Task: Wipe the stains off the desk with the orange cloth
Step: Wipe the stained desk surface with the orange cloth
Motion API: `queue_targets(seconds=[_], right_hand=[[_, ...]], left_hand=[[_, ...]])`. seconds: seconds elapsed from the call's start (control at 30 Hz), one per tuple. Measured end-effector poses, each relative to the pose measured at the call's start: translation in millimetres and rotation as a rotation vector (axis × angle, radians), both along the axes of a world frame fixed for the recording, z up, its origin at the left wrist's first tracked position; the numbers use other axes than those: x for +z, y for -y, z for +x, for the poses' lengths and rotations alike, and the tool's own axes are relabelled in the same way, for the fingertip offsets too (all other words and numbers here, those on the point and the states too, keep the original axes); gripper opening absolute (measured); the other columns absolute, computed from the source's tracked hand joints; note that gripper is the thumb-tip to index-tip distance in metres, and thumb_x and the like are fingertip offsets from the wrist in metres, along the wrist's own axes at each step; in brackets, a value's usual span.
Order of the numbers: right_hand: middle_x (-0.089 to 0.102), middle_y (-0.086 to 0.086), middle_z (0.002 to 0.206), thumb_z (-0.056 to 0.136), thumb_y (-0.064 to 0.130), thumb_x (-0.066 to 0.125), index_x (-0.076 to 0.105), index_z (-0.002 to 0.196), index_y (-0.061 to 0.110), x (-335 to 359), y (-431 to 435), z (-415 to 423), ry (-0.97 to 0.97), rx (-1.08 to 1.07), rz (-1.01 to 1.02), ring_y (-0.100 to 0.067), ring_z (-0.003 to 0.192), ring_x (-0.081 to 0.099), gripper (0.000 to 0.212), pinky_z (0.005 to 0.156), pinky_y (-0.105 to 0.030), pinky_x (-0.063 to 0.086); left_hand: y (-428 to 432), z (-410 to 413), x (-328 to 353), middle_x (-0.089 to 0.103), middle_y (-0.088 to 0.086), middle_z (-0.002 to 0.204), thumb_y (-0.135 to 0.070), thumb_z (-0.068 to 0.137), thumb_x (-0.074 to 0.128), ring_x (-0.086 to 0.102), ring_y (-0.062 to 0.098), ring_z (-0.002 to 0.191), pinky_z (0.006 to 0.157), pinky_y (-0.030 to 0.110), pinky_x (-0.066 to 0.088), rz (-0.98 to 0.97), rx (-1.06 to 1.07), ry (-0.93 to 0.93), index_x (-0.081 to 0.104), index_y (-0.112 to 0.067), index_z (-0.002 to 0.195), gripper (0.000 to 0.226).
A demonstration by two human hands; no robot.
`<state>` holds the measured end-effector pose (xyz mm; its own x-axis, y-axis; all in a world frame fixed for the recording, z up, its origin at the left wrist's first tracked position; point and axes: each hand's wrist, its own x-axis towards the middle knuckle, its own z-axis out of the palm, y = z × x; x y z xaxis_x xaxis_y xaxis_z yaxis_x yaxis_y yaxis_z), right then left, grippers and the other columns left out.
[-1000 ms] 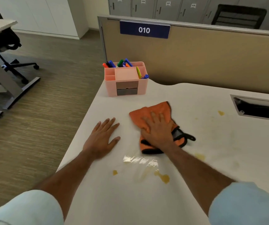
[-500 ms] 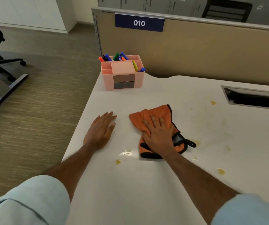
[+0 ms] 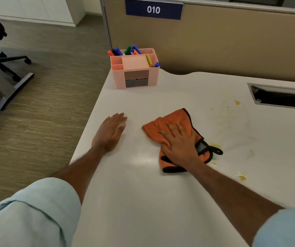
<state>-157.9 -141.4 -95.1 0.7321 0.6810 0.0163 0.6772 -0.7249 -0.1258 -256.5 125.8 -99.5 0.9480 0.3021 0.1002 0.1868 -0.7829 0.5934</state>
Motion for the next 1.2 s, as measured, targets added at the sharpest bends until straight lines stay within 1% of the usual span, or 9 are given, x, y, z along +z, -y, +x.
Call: queue_targets(seconds=[0.1, 0.2, 0.37, 0.5, 0.63, 0.7, 0.8, 0.97, 1.2], right_hand=[[0.035, -0.001, 0.156, 0.088, 0.056, 0.028, 0.045, 0.139, 0.039, 3.2, -35.1, -20.9, -0.003, 0.034, -0.009, -0.035, 0.143, 0.028, 0.057, 0.101, -0.071, 0.024], [0.042, -0.004, 0.152, 0.084, 0.05, 0.039, 0.053, 0.133, 0.035, 2.8, -39.7, -70.2, -0.001, 0.252, 0.078, -0.038, 0.139, 0.035, 0.053, 0.094, -0.07, 0.032], [0.035, 0.006, 0.156, 0.082, 0.046, 0.051, 0.049, 0.135, 0.041, -1.4, 29.2, -108.2, -0.018, 0.52, 0.125, -0.026, 0.147, 0.024, 0.053, 0.103, -0.058, 0.025], [0.05, -0.001, 0.146, 0.079, 0.04, 0.05, 0.054, 0.133, 0.037, -2.2, 67.3, -34.5, 0.059, 0.243, 0.103, -0.028, 0.138, 0.041, 0.054, 0.097, -0.059, 0.039], [0.049, -0.006, 0.147, 0.084, 0.052, 0.036, 0.056, 0.132, 0.035, 7.4, 28.1, 2.1, 0.014, -0.089, 0.018, -0.038, 0.133, 0.044, 0.055, 0.095, -0.065, 0.035], [0.048, -0.007, 0.147, 0.085, 0.053, 0.034, 0.057, 0.131, 0.034, 9.8, -10.9, -13.7, -0.003, -0.086, 0.051, -0.041, 0.133, 0.043, 0.055, 0.097, -0.07, 0.03], [0.056, -0.007, 0.14, 0.081, 0.047, 0.039, 0.063, 0.123, 0.031, 6.3, -48.3, -73.5, 0.035, 0.156, 0.145, -0.038, 0.128, 0.049, 0.051, 0.095, -0.068, 0.035], [0.03, 0.003, 0.158, 0.084, 0.048, 0.048, 0.047, 0.136, 0.04, -1.9, 15.7, -132.7, -0.043, 0.453, 0.101, -0.028, 0.147, 0.02, 0.053, 0.104, -0.065, 0.02], [0.033, 0.01, 0.156, 0.084, 0.053, 0.046, 0.046, 0.135, 0.048, 2.9, 103.5, -48.3, 0.006, 0.051, 0.023, -0.02, 0.147, 0.023, 0.051, 0.1, -0.062, 0.03]], left_hand=[[-2.3, 1.3, -1.4, 0.042, -0.001, 0.153, -0.047, 0.094, 0.023, 0.028, 0.011, 0.145, 0.121, 0.031, 0.012, -0.03, 0.011, 0.01, 0.049, -0.021, 0.14, 0.059], [-3.4, 2.1, -1.3, 0.042, -0.002, 0.153, -0.051, 0.091, 0.021, 0.028, 0.011, 0.144, 0.119, 0.027, 0.01, -0.046, 0.008, 0.005, 0.049, -0.021, 0.14, 0.064], [-2.9, -1.2, 0.0, 0.041, -0.002, 0.153, -0.048, 0.092, 0.024, 0.027, 0.011, 0.145, 0.119, 0.027, 0.009, -0.015, -0.01, 0.002, 0.05, -0.022, 0.139, 0.059], [-1.8, -1.5, -0.2, 0.041, -0.003, 0.153, -0.042, 0.095, 0.027, 0.027, 0.01, 0.145, 0.12, 0.029, 0.009, 0.035, -0.018, 0.004, 0.053, -0.023, 0.136, 0.052], [-0.3, -1.7, 2.1, 0.042, -0.004, 0.152, -0.041, 0.095, 0.027, 0.028, 0.01, 0.144, 0.12, 0.03, 0.011, 0.031, -0.013, 0.01, 0.054, -0.022, 0.135, 0.051], [0.7, -0.6, 2.6, 0.043, -0.003, 0.152, -0.041, 0.095, 0.026, 0.029, 0.011, 0.144, 0.12, 0.031, 0.012, -0.009, 0.003, 0.004, 0.054, -0.021, 0.135, 0.053], [-0.5, 0.6, 3.4, 0.045, -0.001, 0.15, -0.046, 0.09, 0.023, 0.032, 0.012, 0.143, 0.12, 0.032, 0.013, -0.092, 0.021, 0.015, 0.054, -0.019, 0.136, 0.062], [2.8, 3.9, 4.2, 0.044, 0.0, 0.151, -0.047, 0.091, 0.021, 0.031, 0.013, 0.143, 0.12, 0.031, 0.012, -0.089, 0.003, 0.031, 0.052, -0.018, 0.137, 0.062], [3.3, 1.5, -3.8, 0.031, 0.001, 0.158, -0.051, 0.093, 0.023, 0.021, 0.017, 0.147, 0.122, 0.037, 0.01, 0.248, -0.059, -0.069, 0.04, -0.021, 0.144, 0.061]])
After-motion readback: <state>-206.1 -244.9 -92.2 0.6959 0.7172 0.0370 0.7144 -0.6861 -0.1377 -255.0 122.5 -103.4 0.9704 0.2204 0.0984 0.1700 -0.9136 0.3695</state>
